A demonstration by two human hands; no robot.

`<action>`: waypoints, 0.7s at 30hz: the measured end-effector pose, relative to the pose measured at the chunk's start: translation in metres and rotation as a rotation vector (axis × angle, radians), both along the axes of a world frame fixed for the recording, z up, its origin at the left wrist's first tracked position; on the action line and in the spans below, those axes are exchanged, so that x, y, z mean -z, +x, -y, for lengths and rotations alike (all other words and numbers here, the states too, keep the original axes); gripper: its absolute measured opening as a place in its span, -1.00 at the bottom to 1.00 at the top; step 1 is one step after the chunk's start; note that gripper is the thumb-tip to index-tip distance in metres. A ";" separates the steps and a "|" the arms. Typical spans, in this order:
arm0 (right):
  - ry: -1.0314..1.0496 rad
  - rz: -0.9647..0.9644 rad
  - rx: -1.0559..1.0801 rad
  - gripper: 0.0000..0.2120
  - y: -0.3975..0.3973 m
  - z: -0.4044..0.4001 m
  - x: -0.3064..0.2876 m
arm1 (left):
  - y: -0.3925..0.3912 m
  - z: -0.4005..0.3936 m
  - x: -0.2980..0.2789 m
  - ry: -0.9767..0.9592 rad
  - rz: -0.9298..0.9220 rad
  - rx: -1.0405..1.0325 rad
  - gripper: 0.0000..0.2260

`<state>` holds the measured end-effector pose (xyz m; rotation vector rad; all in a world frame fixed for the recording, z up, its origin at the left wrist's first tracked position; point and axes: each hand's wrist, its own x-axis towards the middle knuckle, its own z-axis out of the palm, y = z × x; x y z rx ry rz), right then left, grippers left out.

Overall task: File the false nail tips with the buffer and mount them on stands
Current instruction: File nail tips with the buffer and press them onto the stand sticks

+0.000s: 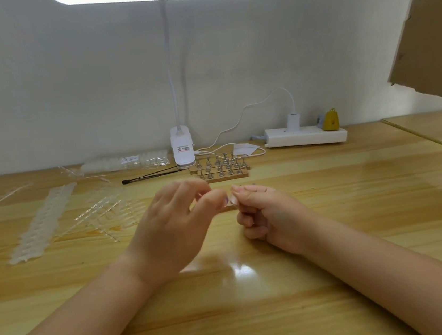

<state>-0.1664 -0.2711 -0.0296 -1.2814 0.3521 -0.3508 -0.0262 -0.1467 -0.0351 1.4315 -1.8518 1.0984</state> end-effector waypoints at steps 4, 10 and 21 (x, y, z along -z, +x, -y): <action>-0.051 0.021 -0.026 -0.82 0.000 -0.002 0.000 | -0.013 0.004 0.005 0.032 0.103 0.053 -0.67; 0.016 0.056 0.050 -0.81 0.002 -0.002 0.002 | -0.002 0.001 -0.003 0.008 -0.055 -0.034 -0.73; 0.055 0.102 0.051 -0.83 0.003 -0.002 0.003 | -0.005 0.002 -0.002 -0.008 -0.046 -0.033 -0.71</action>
